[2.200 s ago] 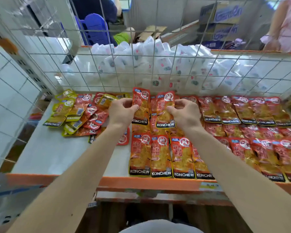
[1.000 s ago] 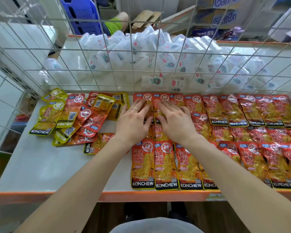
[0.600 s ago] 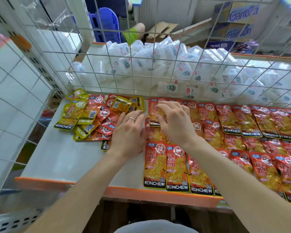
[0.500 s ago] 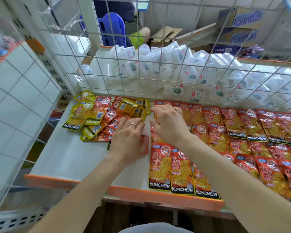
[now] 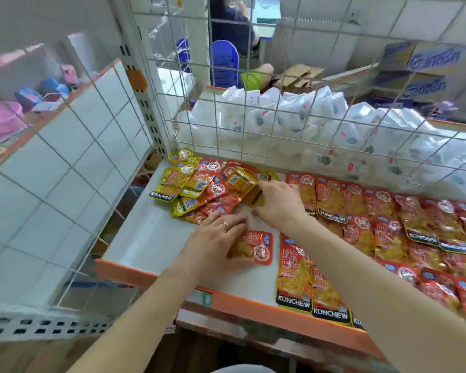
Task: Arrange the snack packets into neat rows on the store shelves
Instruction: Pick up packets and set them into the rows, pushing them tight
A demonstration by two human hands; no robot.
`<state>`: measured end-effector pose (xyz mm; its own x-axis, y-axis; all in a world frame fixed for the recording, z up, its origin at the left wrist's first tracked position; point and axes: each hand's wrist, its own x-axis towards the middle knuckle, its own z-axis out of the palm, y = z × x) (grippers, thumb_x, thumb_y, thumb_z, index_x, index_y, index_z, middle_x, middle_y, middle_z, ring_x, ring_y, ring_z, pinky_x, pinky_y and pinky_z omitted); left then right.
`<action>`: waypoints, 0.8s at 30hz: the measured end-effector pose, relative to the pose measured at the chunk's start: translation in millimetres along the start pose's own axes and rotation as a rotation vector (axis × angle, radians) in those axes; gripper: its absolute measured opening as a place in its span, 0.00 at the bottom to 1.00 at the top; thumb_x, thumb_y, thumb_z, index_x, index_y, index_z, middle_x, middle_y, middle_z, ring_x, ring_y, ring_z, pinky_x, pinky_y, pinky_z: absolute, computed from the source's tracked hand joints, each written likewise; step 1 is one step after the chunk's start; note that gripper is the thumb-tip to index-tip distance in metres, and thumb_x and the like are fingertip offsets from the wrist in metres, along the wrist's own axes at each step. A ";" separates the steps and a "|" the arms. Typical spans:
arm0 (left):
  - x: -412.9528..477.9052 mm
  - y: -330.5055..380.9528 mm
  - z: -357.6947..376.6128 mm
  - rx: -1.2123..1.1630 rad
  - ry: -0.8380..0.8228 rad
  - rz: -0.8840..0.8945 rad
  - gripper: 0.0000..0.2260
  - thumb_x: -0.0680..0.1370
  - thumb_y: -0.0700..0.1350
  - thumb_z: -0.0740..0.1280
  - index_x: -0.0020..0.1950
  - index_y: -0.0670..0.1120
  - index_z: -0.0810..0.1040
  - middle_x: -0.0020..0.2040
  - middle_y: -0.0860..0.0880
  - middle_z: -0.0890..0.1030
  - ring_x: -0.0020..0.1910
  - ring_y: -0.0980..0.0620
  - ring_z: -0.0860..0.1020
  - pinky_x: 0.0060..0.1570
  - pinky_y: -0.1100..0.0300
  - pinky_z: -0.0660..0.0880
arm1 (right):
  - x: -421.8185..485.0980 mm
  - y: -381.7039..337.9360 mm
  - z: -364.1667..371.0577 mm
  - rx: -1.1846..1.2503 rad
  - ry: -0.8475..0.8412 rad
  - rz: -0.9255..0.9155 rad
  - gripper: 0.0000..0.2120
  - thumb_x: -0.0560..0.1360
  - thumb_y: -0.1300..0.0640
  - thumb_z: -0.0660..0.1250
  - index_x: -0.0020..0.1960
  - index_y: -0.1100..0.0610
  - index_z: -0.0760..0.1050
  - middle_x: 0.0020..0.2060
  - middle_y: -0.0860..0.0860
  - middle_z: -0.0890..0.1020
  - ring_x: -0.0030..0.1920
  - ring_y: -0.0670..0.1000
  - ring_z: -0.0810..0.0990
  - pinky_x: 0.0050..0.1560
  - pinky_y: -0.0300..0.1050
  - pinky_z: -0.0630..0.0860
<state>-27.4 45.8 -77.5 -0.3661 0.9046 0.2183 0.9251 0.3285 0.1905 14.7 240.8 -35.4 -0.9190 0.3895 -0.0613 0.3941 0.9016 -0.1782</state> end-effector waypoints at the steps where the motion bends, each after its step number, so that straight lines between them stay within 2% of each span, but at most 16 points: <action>1: -3.3 -2.2 -0.8 -0.015 0.021 0.014 0.35 0.73 0.71 0.60 0.64 0.44 0.81 0.64 0.49 0.81 0.63 0.49 0.78 0.72 0.52 0.64 | -1.1 -2.1 0.5 0.009 0.002 0.009 0.22 0.73 0.49 0.72 0.64 0.55 0.73 0.59 0.54 0.79 0.63 0.58 0.75 0.60 0.52 0.67; 3: -12.0 -5.6 -4.9 -0.020 0.063 0.033 0.35 0.72 0.71 0.61 0.62 0.43 0.81 0.62 0.48 0.82 0.60 0.48 0.79 0.68 0.54 0.66 | -4.2 -6.7 1.7 0.028 0.003 0.011 0.21 0.73 0.52 0.70 0.63 0.56 0.73 0.58 0.55 0.80 0.62 0.60 0.75 0.60 0.53 0.68; 5: -23.3 -9.3 -10.3 -0.024 0.088 0.019 0.36 0.72 0.72 0.62 0.62 0.43 0.81 0.62 0.49 0.82 0.59 0.49 0.80 0.64 0.53 0.72 | -7.3 -11.7 3.1 0.059 -0.017 0.029 0.18 0.72 0.56 0.68 0.61 0.56 0.72 0.55 0.56 0.81 0.60 0.61 0.75 0.59 0.54 0.68; 7: -35.7 -12.0 -16.4 -0.063 0.130 -0.035 0.37 0.72 0.73 0.63 0.63 0.43 0.80 0.63 0.49 0.81 0.59 0.50 0.80 0.61 0.52 0.76 | -8.2 -16.0 3.5 0.176 -0.057 0.106 0.21 0.71 0.58 0.67 0.64 0.56 0.72 0.54 0.57 0.81 0.60 0.61 0.76 0.60 0.54 0.70; 9: -46.8 -14.1 -21.6 -0.136 0.186 -0.101 0.37 0.73 0.73 0.63 0.65 0.43 0.79 0.64 0.50 0.80 0.59 0.49 0.79 0.60 0.51 0.77 | -5.5 -18.7 1.4 0.341 -0.064 0.225 0.24 0.71 0.55 0.68 0.66 0.56 0.72 0.54 0.56 0.81 0.58 0.60 0.78 0.60 0.55 0.75; 11: -55.1 -13.4 -27.0 -0.247 0.226 -0.170 0.37 0.72 0.73 0.64 0.66 0.44 0.78 0.65 0.51 0.78 0.60 0.51 0.79 0.60 0.54 0.77 | -2.1 -21.9 -1.1 0.405 -0.051 0.298 0.24 0.71 0.47 0.73 0.63 0.55 0.74 0.53 0.54 0.81 0.56 0.57 0.79 0.59 0.56 0.77; 13: -59.3 -11.5 -31.6 -0.400 0.250 -0.271 0.37 0.71 0.72 0.66 0.67 0.45 0.77 0.65 0.54 0.77 0.62 0.56 0.77 0.61 0.58 0.76 | 0.3 -26.2 -1.2 0.436 -0.044 0.351 0.26 0.68 0.43 0.77 0.59 0.55 0.75 0.52 0.53 0.81 0.55 0.57 0.79 0.58 0.57 0.77; 15: -60.2 -6.8 -36.3 -0.605 0.285 -0.398 0.35 0.71 0.73 0.66 0.66 0.48 0.78 0.62 0.54 0.79 0.60 0.59 0.77 0.58 0.62 0.77 | 2.0 -30.5 0.6 0.515 -0.020 0.377 0.25 0.65 0.45 0.79 0.55 0.54 0.75 0.49 0.53 0.82 0.52 0.56 0.80 0.56 0.55 0.79; 17: -59.1 0.9 -43.4 -0.826 0.370 -0.508 0.27 0.72 0.73 0.64 0.60 0.56 0.81 0.53 0.53 0.84 0.51 0.58 0.81 0.47 0.62 0.78 | 1.7 -32.4 2.7 0.619 -0.010 0.385 0.21 0.65 0.52 0.79 0.53 0.55 0.75 0.46 0.52 0.82 0.50 0.54 0.81 0.50 0.49 0.79; 18: -57.1 4.2 -47.3 -0.944 0.399 -0.560 0.24 0.74 0.72 0.63 0.56 0.56 0.83 0.49 0.52 0.85 0.47 0.53 0.82 0.44 0.58 0.78 | 0.6 -32.8 1.8 0.664 -0.011 0.395 0.18 0.66 0.55 0.77 0.52 0.55 0.76 0.46 0.51 0.82 0.49 0.53 0.80 0.47 0.45 0.77; 19: -54.7 5.9 -51.1 -1.056 0.407 -0.609 0.24 0.77 0.69 0.60 0.53 0.53 0.85 0.48 0.49 0.86 0.45 0.47 0.83 0.44 0.51 0.78 | 0.0 -32.1 1.3 0.707 -0.012 0.404 0.14 0.67 0.58 0.75 0.51 0.56 0.77 0.45 0.51 0.82 0.48 0.51 0.80 0.45 0.43 0.74; 21: -51.5 8.2 -59.5 -1.275 0.403 -0.746 0.27 0.79 0.64 0.56 0.54 0.44 0.84 0.47 0.45 0.86 0.46 0.44 0.85 0.48 0.48 0.80 | -5.0 -30.5 -2.0 0.779 -0.008 0.417 0.06 0.69 0.60 0.72 0.43 0.61 0.78 0.38 0.51 0.79 0.41 0.50 0.76 0.40 0.41 0.69; 23: -49.5 5.4 -65.5 -1.483 0.423 -0.884 0.28 0.80 0.63 0.54 0.56 0.43 0.83 0.49 0.41 0.86 0.46 0.42 0.85 0.48 0.48 0.82 | -10.5 -27.9 -5.5 0.841 -0.007 0.456 0.08 0.70 0.59 0.70 0.37 0.65 0.77 0.32 0.53 0.73 0.35 0.52 0.70 0.36 0.44 0.65; 24: -49.1 3.6 -69.7 -1.556 0.432 -0.933 0.27 0.81 0.63 0.54 0.58 0.43 0.82 0.50 0.40 0.86 0.46 0.40 0.85 0.46 0.48 0.83 | -13.2 -26.4 -8.1 0.889 -0.016 0.501 0.08 0.70 0.59 0.69 0.36 0.63 0.75 0.31 0.54 0.71 0.34 0.52 0.67 0.36 0.45 0.63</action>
<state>-13.0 -16.3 -20.8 -0.8643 0.3970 -0.3089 -0.3833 -0.1221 0.9155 16.6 213.4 -21.9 -0.6540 0.6753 -0.3410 0.5863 0.1676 -0.7925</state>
